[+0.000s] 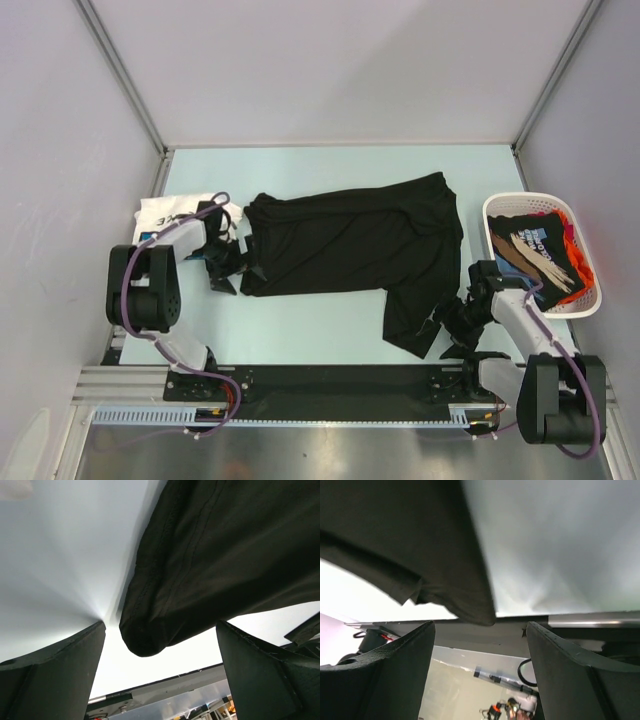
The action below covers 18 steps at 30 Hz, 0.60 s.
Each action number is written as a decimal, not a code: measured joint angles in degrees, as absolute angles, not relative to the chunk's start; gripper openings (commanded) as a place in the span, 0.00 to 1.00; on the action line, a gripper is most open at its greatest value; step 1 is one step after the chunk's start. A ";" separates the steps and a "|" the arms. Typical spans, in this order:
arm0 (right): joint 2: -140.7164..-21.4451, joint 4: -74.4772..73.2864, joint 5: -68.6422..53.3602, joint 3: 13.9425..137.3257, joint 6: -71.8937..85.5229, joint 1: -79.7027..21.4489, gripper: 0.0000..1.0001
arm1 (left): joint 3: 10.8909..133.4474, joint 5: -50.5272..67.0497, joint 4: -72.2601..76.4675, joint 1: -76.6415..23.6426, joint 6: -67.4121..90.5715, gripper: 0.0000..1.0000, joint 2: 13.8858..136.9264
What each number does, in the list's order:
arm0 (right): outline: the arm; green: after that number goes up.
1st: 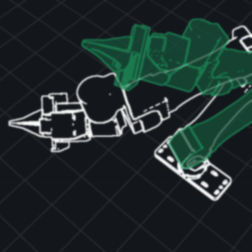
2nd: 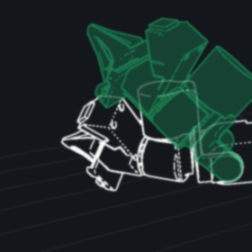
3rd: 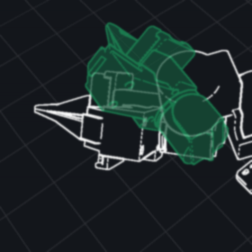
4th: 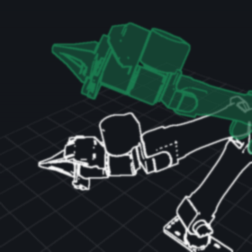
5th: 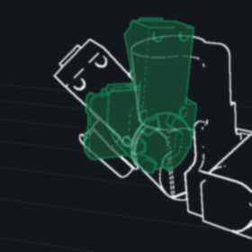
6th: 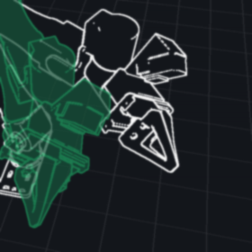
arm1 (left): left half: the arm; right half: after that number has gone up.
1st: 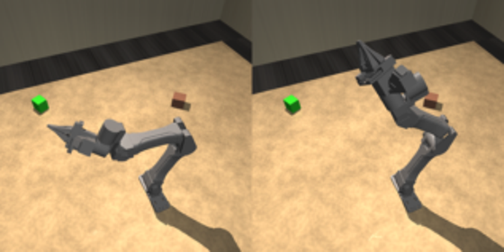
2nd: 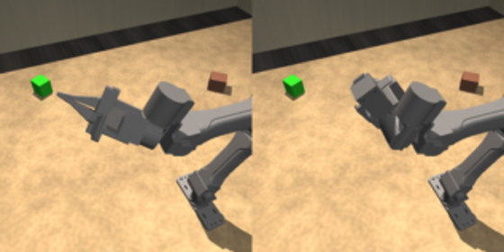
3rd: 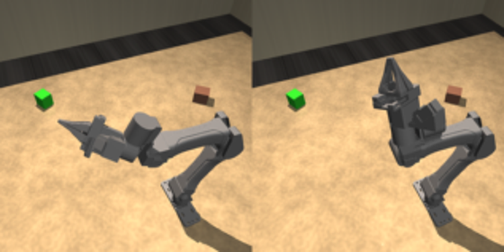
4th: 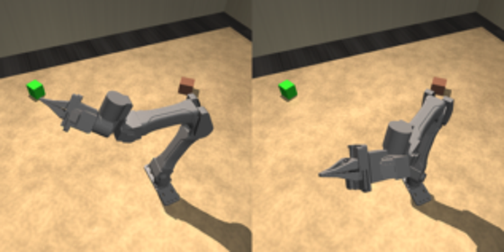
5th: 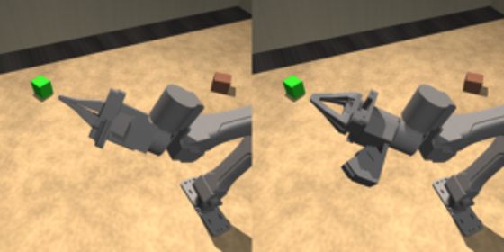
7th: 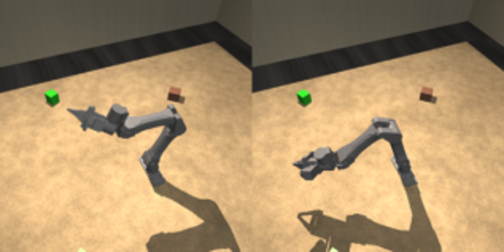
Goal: Fold and stack the t-shirts
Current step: Fold the tshirt
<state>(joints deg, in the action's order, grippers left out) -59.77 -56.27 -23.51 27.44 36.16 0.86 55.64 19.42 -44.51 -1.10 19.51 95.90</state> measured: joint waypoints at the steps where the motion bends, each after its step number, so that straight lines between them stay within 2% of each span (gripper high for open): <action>1: -61.04 -55.79 -23.35 27.33 35.97 0.86 0.78 | 55.92 19.42 -44.73 -1.13 19.53 1.00 96.18; 4: -64.20 -54.35 -22.94 26.65 35.53 0.86 0.77 | 57.32 19.59 -45.67 -1.21 19.75 0.97 97.76; 7: -66.63 -52.53 -22.87 26.55 35.05 0.86 0.71 | 58.98 19.81 -46.50 -1.39 20.45 0.92 99.44; 11: -74.13 -51.62 -25.06 27.20 34.70 0.78 0.68 | 60.99 20.25 -47.07 -1.91 20.99 0.82 101.47; 12: -76.44 -51.66 -25.85 27.55 34.50 0.58 0.59 | 61.52 20.51 -47.13 -2.15 21.08 0.81 102.00; 14: -78.65 -51.66 -25.67 28.75 34.02 0.25 0.46 | 62.28 21.23 -47.13 -2.55 21.23 0.69 102.89; 15: -79.31 -51.11 -25.80 29.26 33.87 -0.05 0.29 | 62.50 21.43 -47.13 -2.72 21.43 0.62 103.18; 17: -80.40 -50.06 -25.98 30.20 33.28 -0.80 0.07 | 62.61 21.98 -46.76 -3.03 21.52 0.35 103.74; 18: -80.97 -49.23 -25.98 30.68 33.26 -1.26 0.00 | 62.63 22.26 -46.37 -3.16 21.26 0.24 104.18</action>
